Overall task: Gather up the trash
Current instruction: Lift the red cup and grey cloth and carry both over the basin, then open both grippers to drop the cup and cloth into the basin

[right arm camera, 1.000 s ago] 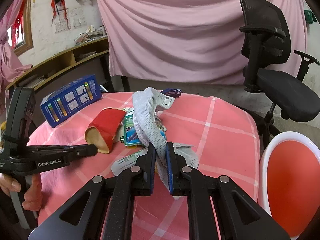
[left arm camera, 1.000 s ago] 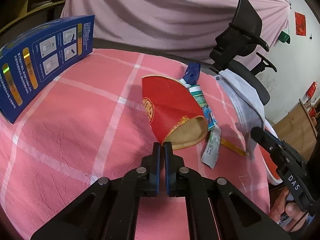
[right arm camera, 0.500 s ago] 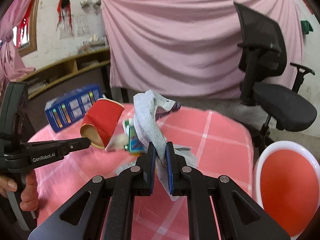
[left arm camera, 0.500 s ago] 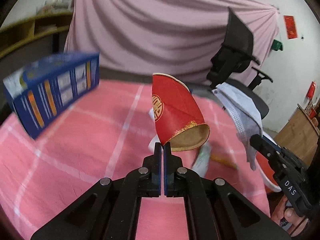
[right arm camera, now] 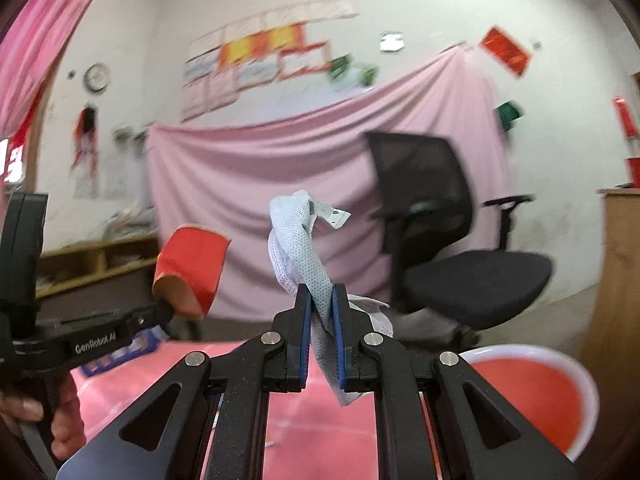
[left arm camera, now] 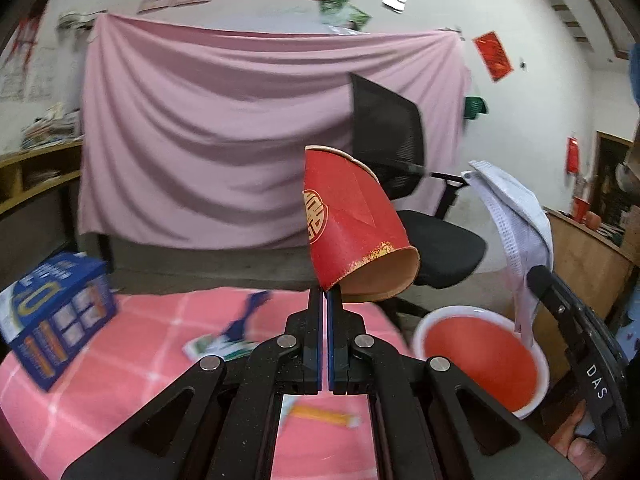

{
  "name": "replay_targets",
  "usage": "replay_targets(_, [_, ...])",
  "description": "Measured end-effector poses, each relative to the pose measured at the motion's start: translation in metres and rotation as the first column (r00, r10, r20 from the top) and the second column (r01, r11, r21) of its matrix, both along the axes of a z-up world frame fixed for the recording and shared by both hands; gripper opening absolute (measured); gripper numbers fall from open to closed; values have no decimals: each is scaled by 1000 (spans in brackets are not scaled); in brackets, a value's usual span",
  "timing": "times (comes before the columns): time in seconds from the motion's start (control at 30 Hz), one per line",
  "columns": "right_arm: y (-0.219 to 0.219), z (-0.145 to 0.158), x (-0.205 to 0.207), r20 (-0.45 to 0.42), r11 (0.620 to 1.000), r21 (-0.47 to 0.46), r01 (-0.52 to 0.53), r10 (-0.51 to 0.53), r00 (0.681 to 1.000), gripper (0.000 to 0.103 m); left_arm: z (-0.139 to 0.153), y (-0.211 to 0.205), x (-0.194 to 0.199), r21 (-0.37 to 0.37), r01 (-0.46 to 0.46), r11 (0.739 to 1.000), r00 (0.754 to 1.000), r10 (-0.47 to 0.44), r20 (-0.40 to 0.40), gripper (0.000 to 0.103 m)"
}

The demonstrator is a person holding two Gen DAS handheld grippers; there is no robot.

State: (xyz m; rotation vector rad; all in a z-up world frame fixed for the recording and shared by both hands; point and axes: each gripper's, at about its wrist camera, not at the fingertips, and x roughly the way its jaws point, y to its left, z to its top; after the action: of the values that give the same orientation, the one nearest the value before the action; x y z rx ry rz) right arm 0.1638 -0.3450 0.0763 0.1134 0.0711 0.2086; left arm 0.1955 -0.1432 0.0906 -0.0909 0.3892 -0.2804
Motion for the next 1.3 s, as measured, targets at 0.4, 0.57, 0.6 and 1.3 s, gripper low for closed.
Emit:
replay_targets(0.4, [-94, -34, 22, -256, 965, 61, 254, -231, 939, 8, -31, -113, 47, 17, 207, 978, 963, -200, -181, 0])
replay_targets(0.57, [-120, -50, 28, -354, 949, 82, 303, -256, 900, 9, -46, -145, 67, 19, 259, 966, 928, -244, -280, 0])
replay_targets(0.6, [-125, -53, 30, -373, 946, 87, 311, -259, 891, 9, -50, -149, 71, 19, 267, 964, 922, -250, -295, 0])
replay_targets(1.3, [-111, -39, 34, -343, 960, 99, 260, -212, 915, 52, -42, -88, 69, -15, 98, 995, 952, -99, -291, 44])
